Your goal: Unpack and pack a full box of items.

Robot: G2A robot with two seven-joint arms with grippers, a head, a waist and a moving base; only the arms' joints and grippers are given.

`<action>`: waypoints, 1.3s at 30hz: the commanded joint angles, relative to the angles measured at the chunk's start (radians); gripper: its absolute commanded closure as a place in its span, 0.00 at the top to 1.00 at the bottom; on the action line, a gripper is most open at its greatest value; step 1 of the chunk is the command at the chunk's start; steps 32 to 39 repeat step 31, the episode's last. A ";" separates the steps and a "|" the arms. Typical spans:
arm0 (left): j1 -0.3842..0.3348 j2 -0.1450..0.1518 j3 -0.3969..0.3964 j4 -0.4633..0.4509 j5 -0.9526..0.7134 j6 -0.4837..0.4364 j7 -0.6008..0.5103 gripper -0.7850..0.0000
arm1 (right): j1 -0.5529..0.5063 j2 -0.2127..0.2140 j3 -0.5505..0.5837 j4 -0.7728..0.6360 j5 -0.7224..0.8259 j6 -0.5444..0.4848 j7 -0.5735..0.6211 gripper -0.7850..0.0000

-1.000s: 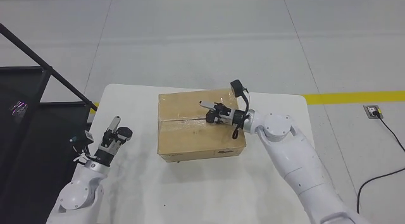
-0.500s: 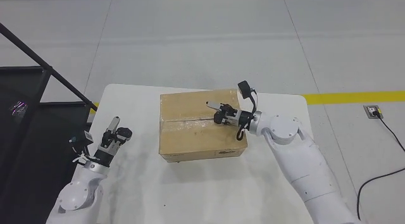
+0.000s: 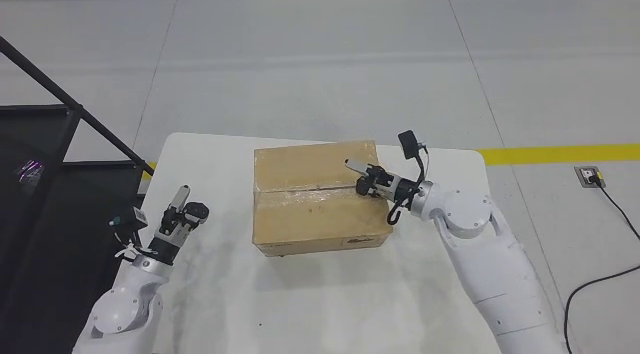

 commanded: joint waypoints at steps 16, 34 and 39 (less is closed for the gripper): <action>-0.006 0.006 -0.017 0.011 -0.009 -0.003 -0.022 1.00 | -0.125 0.037 0.134 -0.180 0.093 -0.103 -0.054 1.00; -0.008 0.012 -0.037 0.006 -0.035 -0.006 -0.064 1.00 | -0.186 0.046 0.208 -0.209 0.293 -0.316 -0.033 1.00; -0.008 0.012 -0.037 0.006 -0.035 -0.006 -0.064 1.00 | -0.186 0.046 0.208 -0.209 0.293 -0.316 -0.033 1.00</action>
